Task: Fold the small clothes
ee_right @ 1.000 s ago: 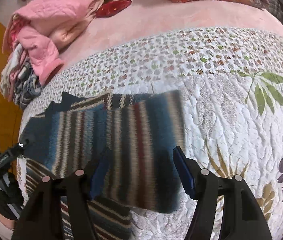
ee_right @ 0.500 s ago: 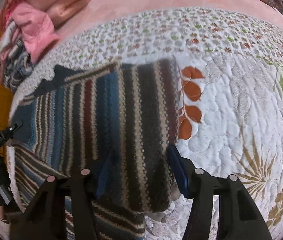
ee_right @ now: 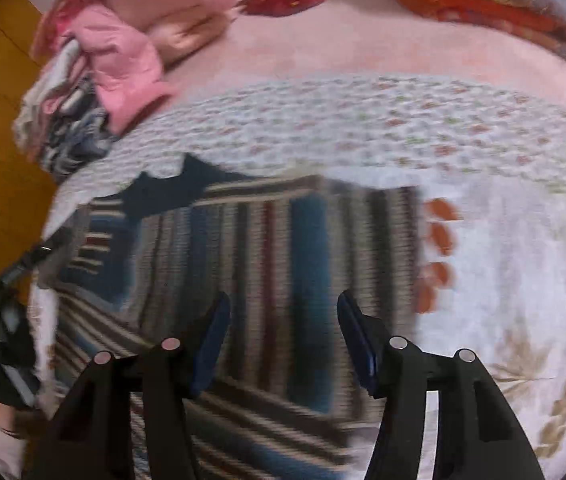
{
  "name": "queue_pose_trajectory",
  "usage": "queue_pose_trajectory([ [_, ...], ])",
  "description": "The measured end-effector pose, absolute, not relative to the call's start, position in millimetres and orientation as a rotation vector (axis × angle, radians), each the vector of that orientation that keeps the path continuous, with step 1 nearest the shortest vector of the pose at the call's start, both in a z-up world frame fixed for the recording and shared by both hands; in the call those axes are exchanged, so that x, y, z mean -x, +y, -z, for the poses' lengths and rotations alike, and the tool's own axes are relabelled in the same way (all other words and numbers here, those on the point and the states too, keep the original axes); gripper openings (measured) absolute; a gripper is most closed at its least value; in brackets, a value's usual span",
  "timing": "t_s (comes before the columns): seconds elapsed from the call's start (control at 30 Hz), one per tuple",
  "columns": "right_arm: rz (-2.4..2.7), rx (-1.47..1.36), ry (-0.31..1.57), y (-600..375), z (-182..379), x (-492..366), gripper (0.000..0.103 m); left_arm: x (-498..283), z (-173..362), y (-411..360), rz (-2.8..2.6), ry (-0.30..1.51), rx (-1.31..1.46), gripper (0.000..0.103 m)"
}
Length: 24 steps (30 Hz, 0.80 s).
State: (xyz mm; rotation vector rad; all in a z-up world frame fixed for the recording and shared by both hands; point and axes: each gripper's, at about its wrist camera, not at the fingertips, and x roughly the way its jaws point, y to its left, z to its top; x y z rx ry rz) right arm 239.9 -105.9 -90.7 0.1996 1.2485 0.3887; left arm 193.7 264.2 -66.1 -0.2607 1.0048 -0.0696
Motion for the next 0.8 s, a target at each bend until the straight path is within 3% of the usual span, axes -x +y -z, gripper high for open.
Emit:
queue_pose_trajectory([
  [0.27, -0.391, -0.116, 1.37, -71, 144, -230, 0.057, -188, 138, 251, 0.094, 1.204, 0.286, 0.036],
  [0.5, -0.387, -0.131, 1.332, -61, 139, -232, 0.058, -184, 124, 270, 0.114, 1.195, 0.346, 0.036],
  [0.6, -0.423, -0.175, 1.281, -57, 118, -230, 0.058, -177, 93, 306, 0.075, 1.125, 0.341, 0.045],
  [0.67, -0.433, -0.174, 1.261, -52, 106, -229, 0.058, -167, 75, 344, 0.0, 1.085, 0.352, 0.058],
  [0.8, -0.441, -0.163, 1.253, -45, 101, -225, 0.06, -139, 63, 440, -0.212, 1.056, 0.368, 0.065],
])
